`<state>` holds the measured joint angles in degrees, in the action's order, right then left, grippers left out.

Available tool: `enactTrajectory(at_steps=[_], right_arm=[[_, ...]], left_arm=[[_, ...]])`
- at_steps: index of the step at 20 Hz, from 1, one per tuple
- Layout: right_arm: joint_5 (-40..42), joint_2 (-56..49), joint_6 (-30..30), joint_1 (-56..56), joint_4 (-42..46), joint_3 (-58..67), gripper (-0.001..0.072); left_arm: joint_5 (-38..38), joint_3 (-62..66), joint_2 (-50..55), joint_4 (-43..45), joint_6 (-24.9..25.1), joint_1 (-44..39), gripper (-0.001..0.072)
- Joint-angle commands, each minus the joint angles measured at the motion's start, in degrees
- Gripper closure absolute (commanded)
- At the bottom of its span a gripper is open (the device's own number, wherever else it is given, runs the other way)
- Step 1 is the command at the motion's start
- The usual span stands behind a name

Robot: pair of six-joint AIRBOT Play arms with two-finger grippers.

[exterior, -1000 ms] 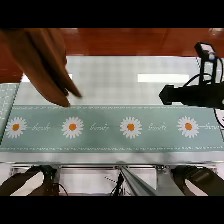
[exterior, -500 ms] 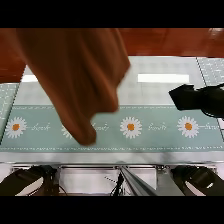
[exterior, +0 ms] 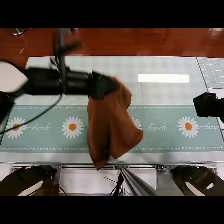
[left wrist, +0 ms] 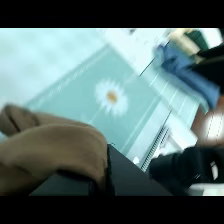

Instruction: Fold the shirts.

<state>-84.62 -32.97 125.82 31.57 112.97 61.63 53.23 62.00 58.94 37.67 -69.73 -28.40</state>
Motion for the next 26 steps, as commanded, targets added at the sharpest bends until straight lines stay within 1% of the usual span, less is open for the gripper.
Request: enactTrajectory(at_steps=[1, 3, 4, 5, 6, 8, 9, 10, 11, 13, 14, 15, 16, 17, 18, 19, 20, 21, 22, 23, 25, 26], right_arm=[[-1.0, 0.2, 3.3, 0.0, 0.1, -7.1, 0.0093], [3.6, 0.2, 5.3, 0.0, -3.8, -14.0, 0.0093], [7.6, 0.1, 6.7, 0.0, -6.2, -17.6, 0.0093], [11.6, -0.5, 8.0, 0.0, -8.2, -20.3, 0.0093], [14.5, -1.8, 8.5, -0.2, -9.8, -21.4, 0.0093], [16.6, -4.6, 4.9, -3.8, -11.5, -18.8, 0.0093], [15.3, -5.6, 1.8, -8.3, -11.4, -15.6, 0.0092], [13.2, -5.9, -2.4, -13.9, -11.7, -12.0, 0.0093], [10.5, -5.7, -7.3, -20.9, -11.3, -8.9, 0.0092], [4.3, -4.5, -13.8, -35.4, -9.7, -7.6, 0.0093], [2.1, -3.5, -14.5, -42.3, -11.3, -9.7, 0.0093], [2.4, -1.8, -15.2, -47.3, -16.1, -13.6, 0.0093], [4.4, 0.3, -17.5, -50.9, -24.3, -19.5, 0.0093], [6.4, 2.2, -20.0, -52.2, -33.5, -25.7, 0.0093], [8.0, 3.5, -23.4, -52.0, -42.4, -31.6, 0.0093], [9.1, 4.0, -26.7, -51.0, -50.2, -36.9, 0.0093], [9.6, 4.0, -28.5, -49.4, -54.9, -40.7, 0.0093], [10.5, 4.0, -29.1, -47.0, -57.7, -43.8, 0.0093], [11.3, 4.0, -29.1, -44.3, -58.5, -45.7, 0.0093], [11.8, 4.0, -28.2, -41.4, -58.6, -46.8, 0.0093], [14.0, 4.0, -25.3, -34.8, -58.5, -47.3, 0.0093], [15.6, 4.0, -23.6, -31.4, -58.5, -47.3, 0.0093]], left_arm=[[-0.3, -14.9, -0.4, 3.6, 0.1, 4.2, 0.0683], [0.2, -19.4, -0.3, 3.9, 0.0, 9.1, 0.0681], [0.5, -20.6, -0.3, 3.9, 0.0, 11.3, 0.0616], [1.3, -20.8, -0.1, 3.9, 0.0, 13.0, 0.0288], [1.4, -20.2, -0.1, 3.9, -0.2, 14.5, 0.0008], [2.9, -15.2, -0.1, 3.9, -0.4, 18.6, 0.0002], [4.1, -11.5, -0.1, 3.9, -1.9, 21.5, 0.0002], [5.4, -7.0, -0.2, 3.9, -3.6, 25.0, 0.0003], [6.5, -3.3, -0.3, 3.9, -4.0, 28.6, 0.0003], [8.2, 0.7, -0.7, 4.4, -4.1, 36.3, 0.0004], [8.8, 0.0, -0.6, 4.4, -4.5, 39.0, 0.0004], [9.7, -2.4, 0.0, 4.4, -5.2, 40.7, 0.0004], [11.7, -5.4, 1.2, 4.3, -5.1, 41.1, 0.0005], [15.9, -8.8, 3.5, 3.7, -4.1, 40.5, 0.0005], [20.7, -11.5, 6.3, 1.4, -0.2, 39.2, 0.0005], [25.0, -13.9, 9.7, -2.8, 6.4, 37.2, 0.0004], [27.2, -15.2, 12.6, -7.2, 12.6, 35.0, 0.0005], [28.0, -15.4, 15.5, -10.3, 17.0, 32.3, 0.0005], [27.0, -15.1, 17.6, -11.2, 18.4, 29.6, 0.0005], [25.0, -14.3, 19.6, -10.4, 19.1, 26.6, 0.0005], [22.1, -11.6, 22.9, -6.5, 19.6, 21.6, 0.0018], [21.7, -9.7, 24.3, -4.4, 19.6, 19.8, 0.0258]])
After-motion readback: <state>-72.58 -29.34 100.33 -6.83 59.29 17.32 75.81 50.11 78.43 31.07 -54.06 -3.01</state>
